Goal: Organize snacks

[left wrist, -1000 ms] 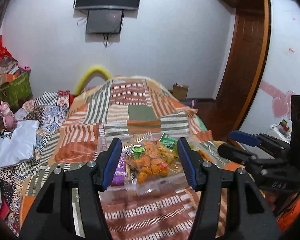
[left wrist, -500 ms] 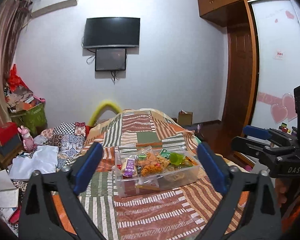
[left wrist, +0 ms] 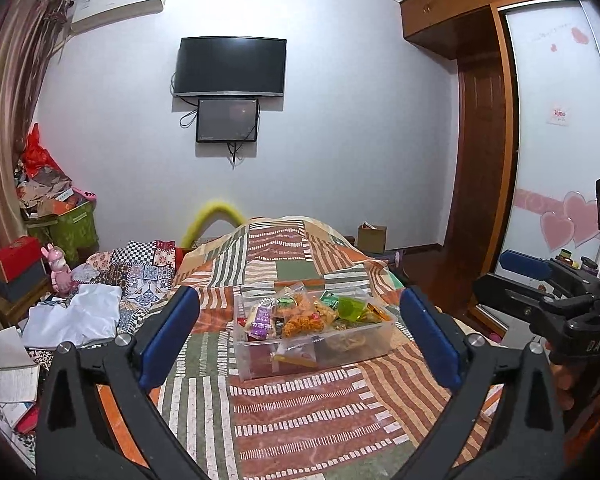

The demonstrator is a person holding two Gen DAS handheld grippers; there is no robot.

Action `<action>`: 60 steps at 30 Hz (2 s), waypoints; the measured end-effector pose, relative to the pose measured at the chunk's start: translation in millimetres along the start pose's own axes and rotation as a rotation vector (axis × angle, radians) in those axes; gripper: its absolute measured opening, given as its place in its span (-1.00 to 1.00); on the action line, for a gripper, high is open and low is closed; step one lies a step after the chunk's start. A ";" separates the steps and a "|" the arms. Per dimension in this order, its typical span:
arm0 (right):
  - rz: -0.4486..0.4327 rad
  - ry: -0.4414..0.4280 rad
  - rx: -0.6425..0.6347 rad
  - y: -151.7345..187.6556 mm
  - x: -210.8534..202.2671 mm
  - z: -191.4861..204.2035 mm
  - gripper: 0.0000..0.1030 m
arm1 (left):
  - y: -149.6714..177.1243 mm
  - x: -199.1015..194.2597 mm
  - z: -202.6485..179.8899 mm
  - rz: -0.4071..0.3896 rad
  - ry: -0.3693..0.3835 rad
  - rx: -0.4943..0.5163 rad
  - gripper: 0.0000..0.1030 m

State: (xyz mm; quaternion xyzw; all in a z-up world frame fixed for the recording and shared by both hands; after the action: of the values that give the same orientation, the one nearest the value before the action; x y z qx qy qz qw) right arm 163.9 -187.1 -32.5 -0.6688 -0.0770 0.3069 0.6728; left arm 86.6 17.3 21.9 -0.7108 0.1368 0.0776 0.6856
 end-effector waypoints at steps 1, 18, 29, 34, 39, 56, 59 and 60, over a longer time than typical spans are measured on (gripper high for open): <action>0.000 0.002 0.000 0.6 0.2 0.2 0.99 | 0.1 0.0 0.2 -0.001 -0.001 0.001 0.97; -0.002 0.008 0.003 5.4 -3.8 0.6 0.99 | 6.5 3.9 2.9 0.014 0.014 -0.016 0.97; -0.004 0.015 0.005 6.0 -5.0 0.9 0.99 | 7.2 4.6 2.4 0.015 0.025 -0.015 0.97; -0.007 0.016 0.007 6.3 -7.0 1.8 0.99 | 7.3 3.4 1.3 0.014 0.029 -0.015 0.97; -0.007 0.016 0.007 6.2 -7.1 1.5 0.99 | 7.2 3.3 -0.4 0.013 0.032 -0.015 0.97; -0.012 0.020 0.007 3.1 -9.5 -0.1 0.99 | 7.1 3.5 0.5 0.013 0.035 -0.018 0.97; -0.011 0.020 0.006 3.4 -9.3 -0.2 0.99 | 6.7 3.5 0.7 0.015 0.037 -0.020 0.97; -0.012 0.021 0.006 3.0 -9.8 -0.4 0.99 | 6.6 3.5 0.6 0.016 0.039 -0.021 0.97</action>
State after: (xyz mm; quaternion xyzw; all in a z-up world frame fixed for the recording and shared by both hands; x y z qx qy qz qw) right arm 155.3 -192.8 -32.4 -0.6694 -0.0730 0.2961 0.6774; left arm 88.0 17.4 14.5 -0.7181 0.1550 0.0705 0.6748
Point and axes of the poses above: each gripper's, at about its wrist camera, not at the fingertips, and x roughly the way its jaws point, z to its left, y to its underside, the point moved 1 cm from there along x, roughly the way its jaws point, and after that the axes turned 1 degree about z, right-handed, at the moved point
